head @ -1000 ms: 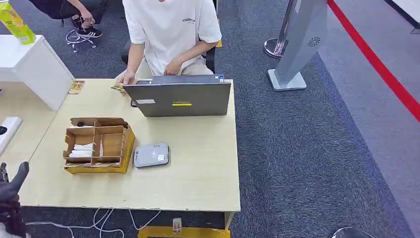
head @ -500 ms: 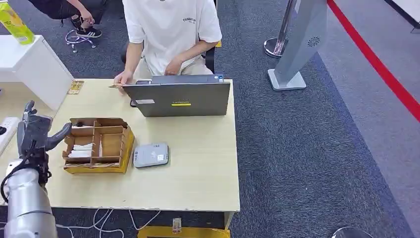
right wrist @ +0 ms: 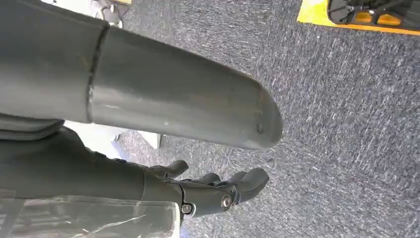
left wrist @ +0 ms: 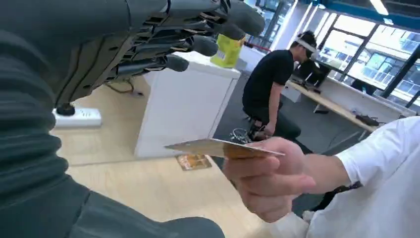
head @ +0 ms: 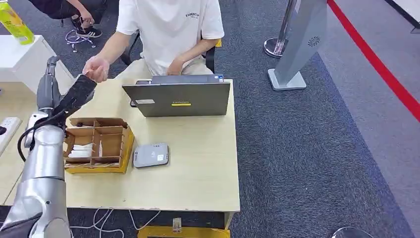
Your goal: Pass the card to the sensor for recognition and then transmit it.
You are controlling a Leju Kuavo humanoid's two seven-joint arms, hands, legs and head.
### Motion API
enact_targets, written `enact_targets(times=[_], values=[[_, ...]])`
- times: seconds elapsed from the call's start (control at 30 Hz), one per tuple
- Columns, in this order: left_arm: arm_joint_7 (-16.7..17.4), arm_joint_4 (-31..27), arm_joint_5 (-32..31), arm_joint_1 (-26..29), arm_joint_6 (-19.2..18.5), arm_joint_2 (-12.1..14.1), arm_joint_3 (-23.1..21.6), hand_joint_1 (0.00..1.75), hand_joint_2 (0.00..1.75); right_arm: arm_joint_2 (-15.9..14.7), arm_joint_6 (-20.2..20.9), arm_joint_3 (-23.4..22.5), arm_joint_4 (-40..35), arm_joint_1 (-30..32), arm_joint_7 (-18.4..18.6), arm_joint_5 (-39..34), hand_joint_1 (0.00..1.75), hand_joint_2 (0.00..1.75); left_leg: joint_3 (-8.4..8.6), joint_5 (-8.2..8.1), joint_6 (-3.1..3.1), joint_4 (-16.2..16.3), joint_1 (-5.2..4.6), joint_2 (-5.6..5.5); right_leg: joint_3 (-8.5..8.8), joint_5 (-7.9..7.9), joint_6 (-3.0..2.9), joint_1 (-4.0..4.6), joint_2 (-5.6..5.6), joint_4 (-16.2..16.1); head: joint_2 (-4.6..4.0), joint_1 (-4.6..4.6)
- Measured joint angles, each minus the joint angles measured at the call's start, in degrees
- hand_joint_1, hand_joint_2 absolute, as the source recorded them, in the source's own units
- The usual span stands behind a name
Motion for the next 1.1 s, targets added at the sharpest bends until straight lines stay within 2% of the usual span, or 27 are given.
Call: enact_targets(times=[0.23, 0.27, 0.87, 0.97, 1.1], values=[[6.6, 4.1, -8.6, -6.7, 3.3, 0.0, -7.8, 0.02, 1.75, 0.1, 0.2, 0.2, 0.0, -0.1, 0.2, 1.0, 0.0, 0.0, 0.0, 0.01, 0.01, 0.0, 0.0, 0.0, 0.0, 0.03, 0.02, 0.0, 0.01, 0.0, 0.0, 0.02], [7.4, 4.6, -9.6, -7.6, 3.7, 0.0, -8.8, 1.75, 1.75, 0.1, 0.2, 0.2, 0.0, -0.1, 0.2, 1.0, 0.0, 0.0, -0.01, 0.02, 0.02, 0.0, 0.0, 0.0, 0.0, 0.03, 0.02, 0.0, 0.01, 0.0, 0.0, 0.02], [22.5, 17.2, -30.7, -23.4, 11.1, -0.9, -26.6, 1.75, 1.75, 0.2, 1.4, 1.6, 0.3, -0.6, 0.5, 3.1, 0.0, 0.0, -0.02, 0.03, 0.02, 0.0, -0.01, 0.01, 0.0, 0.07, 0.0, 0.0, 0.04, 0.0, 0.0, 0.07], [23.8, 18.5, -32.5, -25.0, 11.8, -1.1, -28.2, 1.75, 1.75, 0.3, 1.4, 1.6, 0.3, -0.7, 0.8, 3.1, 0.0, 0.0, -0.02, 0.03, 0.02, 0.0, -0.01, 0.01, 0.0, 0.07, 0.0, 0.0, 0.03, 0.1, 0.0, 0.07], [23.8, 19.5, -32.7, -25.8, 11.9, -1.5, -29.1, 1.75, 1.75, 0.3, 1.4, 1.6, 0.3, -0.7, 0.8, 3.1, 0.0, 0.0, -0.01, 0.03, 0.02, 0.0, -0.01, 0.01, 0.0, 0.07, 0.0, 0.0, 0.03, 0.1, 0.0, 0.07]])
